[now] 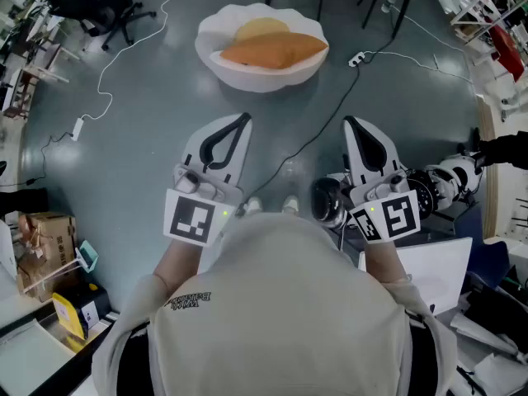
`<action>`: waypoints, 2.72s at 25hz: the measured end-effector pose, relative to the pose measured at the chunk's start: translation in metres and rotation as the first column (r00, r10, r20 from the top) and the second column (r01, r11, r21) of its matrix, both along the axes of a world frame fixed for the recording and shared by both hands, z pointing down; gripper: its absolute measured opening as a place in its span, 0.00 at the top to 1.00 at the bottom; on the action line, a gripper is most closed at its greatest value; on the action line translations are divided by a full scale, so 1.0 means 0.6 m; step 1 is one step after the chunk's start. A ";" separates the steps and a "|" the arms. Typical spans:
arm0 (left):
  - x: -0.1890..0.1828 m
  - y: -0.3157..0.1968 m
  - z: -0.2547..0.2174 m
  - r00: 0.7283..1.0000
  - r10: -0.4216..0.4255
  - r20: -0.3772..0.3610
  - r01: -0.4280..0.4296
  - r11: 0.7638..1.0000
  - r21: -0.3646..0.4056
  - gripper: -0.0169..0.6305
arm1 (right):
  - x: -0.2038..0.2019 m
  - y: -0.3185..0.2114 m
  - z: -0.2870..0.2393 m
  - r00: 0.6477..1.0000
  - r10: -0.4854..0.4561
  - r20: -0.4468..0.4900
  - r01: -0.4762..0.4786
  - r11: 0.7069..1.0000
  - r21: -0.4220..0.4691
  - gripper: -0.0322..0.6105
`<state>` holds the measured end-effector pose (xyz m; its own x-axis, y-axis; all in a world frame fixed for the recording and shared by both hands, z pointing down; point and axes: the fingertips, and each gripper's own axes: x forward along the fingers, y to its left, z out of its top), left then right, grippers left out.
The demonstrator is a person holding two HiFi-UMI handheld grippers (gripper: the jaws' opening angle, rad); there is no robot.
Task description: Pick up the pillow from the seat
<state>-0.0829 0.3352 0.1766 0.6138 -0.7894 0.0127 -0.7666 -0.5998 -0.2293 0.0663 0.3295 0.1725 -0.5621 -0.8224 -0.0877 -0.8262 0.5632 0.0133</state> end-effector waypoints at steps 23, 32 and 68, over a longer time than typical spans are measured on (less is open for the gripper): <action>0.074 -0.025 0.010 0.999 -0.017 0.028 0.018 1.000 -0.019 0.96 | 0.087 -0.010 0.021 0.998 0.028 0.060 -0.028 1.000 -0.002 0.94; 0.131 -0.009 0.013 0.999 -0.018 0.045 0.019 1.000 -0.012 0.96 | 0.142 0.000 0.043 0.996 0.034 0.077 -0.034 0.999 -0.002 0.94; 0.092 -0.202 0.084 0.998 -0.063 -0.005 0.062 0.996 -0.058 0.96 | 0.111 -0.207 0.089 1.000 -0.003 0.026 0.003 1.000 -0.004 0.94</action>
<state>-0.0277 0.2139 0.2273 0.5636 -0.8241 0.0560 -0.8042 -0.5630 -0.1904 0.1330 0.2053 0.2260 -0.5623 -0.8210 -0.0987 -0.8244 0.5659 -0.0105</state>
